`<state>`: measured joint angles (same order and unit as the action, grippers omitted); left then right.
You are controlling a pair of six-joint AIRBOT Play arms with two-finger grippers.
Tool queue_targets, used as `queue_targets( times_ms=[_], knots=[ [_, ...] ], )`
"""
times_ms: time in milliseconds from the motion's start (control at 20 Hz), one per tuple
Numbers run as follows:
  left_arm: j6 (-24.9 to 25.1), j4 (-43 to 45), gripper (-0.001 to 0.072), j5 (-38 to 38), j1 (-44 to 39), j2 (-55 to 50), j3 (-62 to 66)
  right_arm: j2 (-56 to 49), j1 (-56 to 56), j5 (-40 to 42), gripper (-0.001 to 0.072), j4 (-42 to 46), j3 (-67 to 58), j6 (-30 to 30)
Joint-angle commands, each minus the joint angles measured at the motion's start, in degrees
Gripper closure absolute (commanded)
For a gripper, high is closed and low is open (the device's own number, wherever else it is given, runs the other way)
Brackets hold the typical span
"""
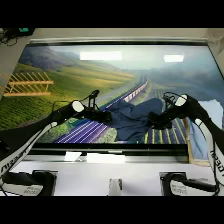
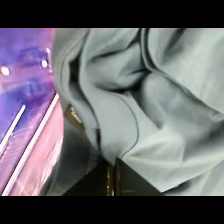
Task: Fold the shirts.
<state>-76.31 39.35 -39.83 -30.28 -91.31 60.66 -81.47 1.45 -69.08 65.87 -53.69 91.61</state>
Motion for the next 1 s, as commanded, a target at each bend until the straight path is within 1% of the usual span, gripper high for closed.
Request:
queue_targets(
  times_ms=[0,100,200,350,450,700,850,950],
  knots=[
    [-0.4,0.0,0.0681,0.2,0.0,0.2,0.3,-1.0,0.0,2.5,0.0680,-0.3,0.0,-0.8],
    [-0.4,0.1,0.0682,0.3,0.0,1.2,1.4,-0.7,0.0,1.2,0.0690,-1.4,-0.3,-4.5],
    [-0.2,2.4,0.0683,0.3,0.0,3.1,4.0,2.0,0.0,0.2,0.0690,-1.5,-1.2,-6.0],
    [-0.2,10.1,0.0683,0.2,0.0,7.5,10.1,9.9,0.0,-1.4,0.0690,-1.3,-6.0,-9.4],
    [-0.3,12.6,0.0683,0.2,0.6,11.1,14.7,16.8,0.0,-3.5,0.0689,-1.2,-12.1,-11.6],
    [-0.4,12.8,0.0683,0.5,4.6,23.5,28.0,33.1,0.0,-3.9,0.0688,-0.6,-27.2,-11.9],
    [-0.4,12.8,0.0683,0.8,5.9,31.3,33.4,40.3,0.0,-3.9,0.0688,-0.6,-31.5,-11.9],
    [-1.2,12.7,0.0683,0.5,6.0,36.0,33.9,43.8,0.0,-4.6,0.0688,-1.0,-32.1,-9.5]
  ],
)
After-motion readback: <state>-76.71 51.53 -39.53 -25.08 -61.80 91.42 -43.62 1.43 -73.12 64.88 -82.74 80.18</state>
